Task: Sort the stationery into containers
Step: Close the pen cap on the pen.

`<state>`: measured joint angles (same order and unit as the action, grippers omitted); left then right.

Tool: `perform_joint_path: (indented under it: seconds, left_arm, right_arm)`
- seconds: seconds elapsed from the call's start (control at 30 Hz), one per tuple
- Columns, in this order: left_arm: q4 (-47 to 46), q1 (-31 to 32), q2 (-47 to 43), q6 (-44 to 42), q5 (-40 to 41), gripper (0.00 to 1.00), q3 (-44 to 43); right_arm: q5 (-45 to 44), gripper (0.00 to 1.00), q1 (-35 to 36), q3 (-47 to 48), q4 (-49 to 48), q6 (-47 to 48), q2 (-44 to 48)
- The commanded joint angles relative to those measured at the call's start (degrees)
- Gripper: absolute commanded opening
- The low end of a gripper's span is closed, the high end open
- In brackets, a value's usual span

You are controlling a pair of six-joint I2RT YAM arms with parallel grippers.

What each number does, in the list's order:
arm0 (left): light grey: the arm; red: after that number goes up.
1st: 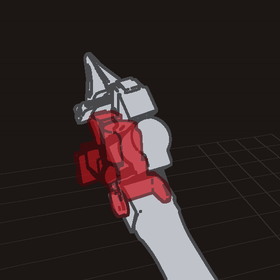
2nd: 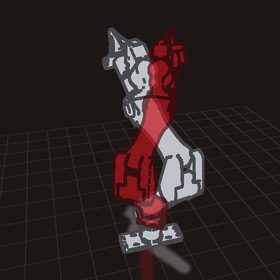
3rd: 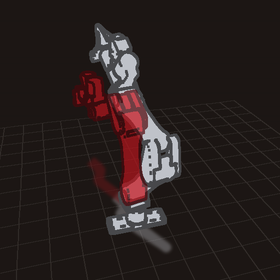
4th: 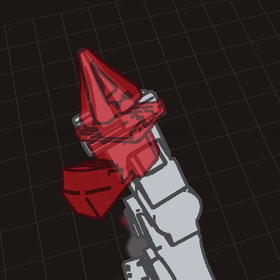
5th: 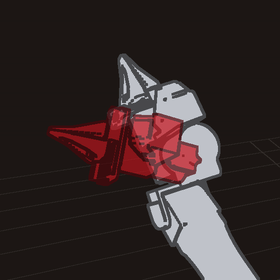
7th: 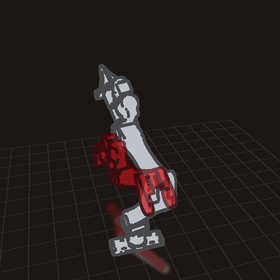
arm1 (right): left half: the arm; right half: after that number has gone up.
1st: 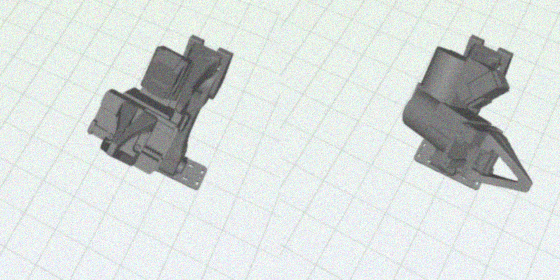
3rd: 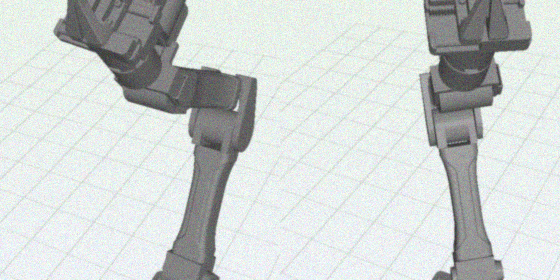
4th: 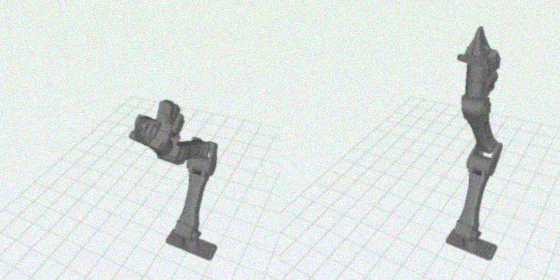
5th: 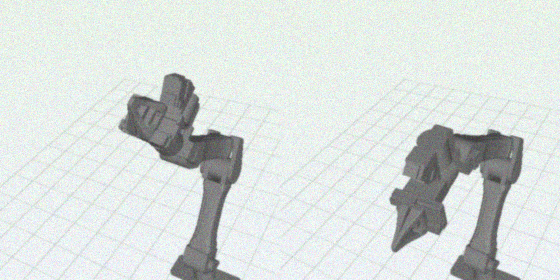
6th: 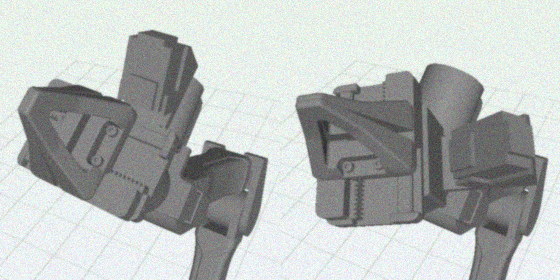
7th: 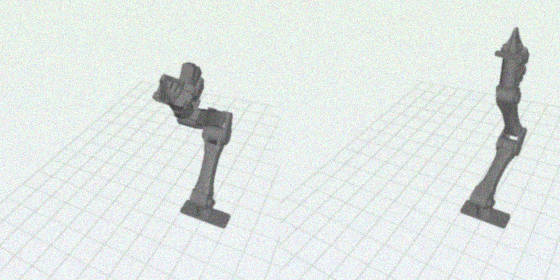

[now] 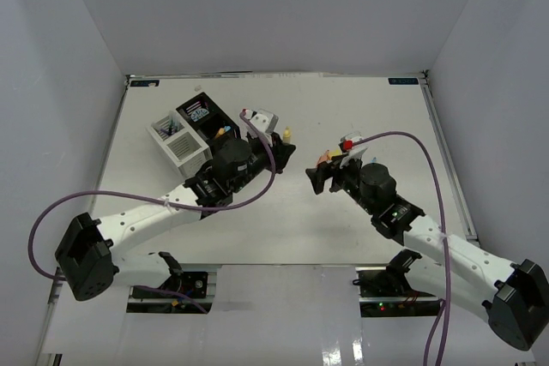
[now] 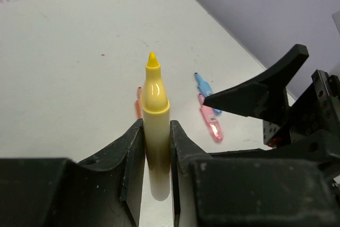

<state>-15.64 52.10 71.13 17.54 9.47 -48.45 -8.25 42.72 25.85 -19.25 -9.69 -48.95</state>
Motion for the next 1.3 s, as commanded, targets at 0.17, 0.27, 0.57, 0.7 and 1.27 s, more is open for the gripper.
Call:
perform_joint_path:
  seconds: [0.17,0.27,0.57,0.7,1.27]
  left_arm:
    - [26.7,-4.7,-1.7,-1.8,2.1,0.0,-11.2]
    - [33.3,-5.2,-2.7,-3.6,0.3,0.0,-14.0]
    - [35.4,-11.8,-11.0,-11.2,-8.5,0.0,-6.3]
    - [35.8,-13.4,-14.3,-11.5,-5.9,0.0,-3.4]
    - [36.2,-14.8,-18.8,-9.9,2.1,0.0,-0.4]
  right_arm:
    - [-2.5,0.92,-7.8,16.3,22.4,11.3,-13.3]
    - [2.3,0.94,-14.0,23.5,27.8,13.7,-20.6]
    - [11.3,0.94,-17.1,43.0,41.9,34.5,-39.7]
    - [16.1,0.95,-19.9,52.5,48.5,41.8,-47.5]
    - [19.6,0.85,-21.1,58.6,57.9,51.4,-59.4]
